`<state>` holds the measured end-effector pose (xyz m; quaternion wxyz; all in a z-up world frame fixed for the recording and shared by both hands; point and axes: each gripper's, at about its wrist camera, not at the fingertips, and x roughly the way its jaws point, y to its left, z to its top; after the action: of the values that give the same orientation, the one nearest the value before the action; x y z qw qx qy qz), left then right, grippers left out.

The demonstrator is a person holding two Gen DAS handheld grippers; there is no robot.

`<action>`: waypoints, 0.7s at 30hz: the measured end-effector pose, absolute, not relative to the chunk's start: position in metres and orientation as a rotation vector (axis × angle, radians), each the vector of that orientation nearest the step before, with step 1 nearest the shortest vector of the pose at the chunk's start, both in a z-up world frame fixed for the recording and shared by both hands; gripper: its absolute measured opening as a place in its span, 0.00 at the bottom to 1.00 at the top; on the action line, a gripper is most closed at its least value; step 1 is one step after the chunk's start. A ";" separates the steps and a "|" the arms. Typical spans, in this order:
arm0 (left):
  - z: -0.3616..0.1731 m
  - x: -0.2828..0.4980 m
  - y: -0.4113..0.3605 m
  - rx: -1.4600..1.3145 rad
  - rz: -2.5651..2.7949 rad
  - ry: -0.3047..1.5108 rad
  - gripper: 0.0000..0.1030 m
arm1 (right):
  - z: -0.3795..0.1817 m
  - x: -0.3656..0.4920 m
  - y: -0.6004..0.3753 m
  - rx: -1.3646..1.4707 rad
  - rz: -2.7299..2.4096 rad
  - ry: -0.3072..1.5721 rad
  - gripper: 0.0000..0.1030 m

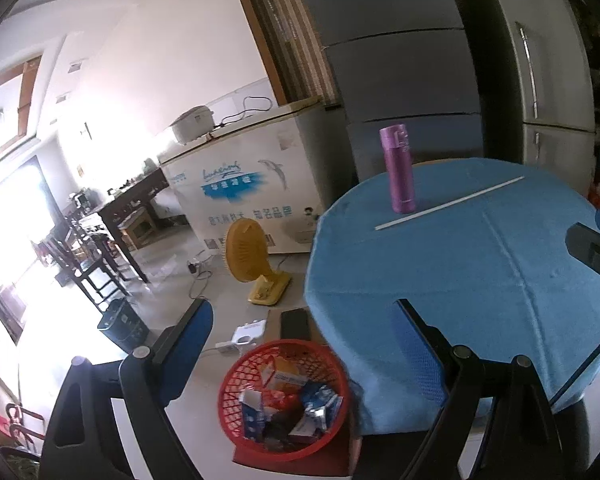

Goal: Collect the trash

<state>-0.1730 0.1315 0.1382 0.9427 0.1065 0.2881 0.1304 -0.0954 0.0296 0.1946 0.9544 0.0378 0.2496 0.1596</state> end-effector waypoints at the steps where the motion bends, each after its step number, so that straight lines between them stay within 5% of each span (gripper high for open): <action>1: 0.139 -0.173 0.129 0.214 0.257 0.586 0.88 | 0.197 -0.099 0.022 0.079 0.308 0.503 0.74; 21: 0.154 -0.192 0.077 0.255 0.163 0.510 0.88 | 0.216 -0.136 -0.026 0.072 0.193 0.527 0.75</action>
<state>-0.1917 0.0772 0.1539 0.9564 0.1255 0.2511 0.0804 -0.1360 -0.0256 0.2161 0.9602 0.0355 0.2602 0.0952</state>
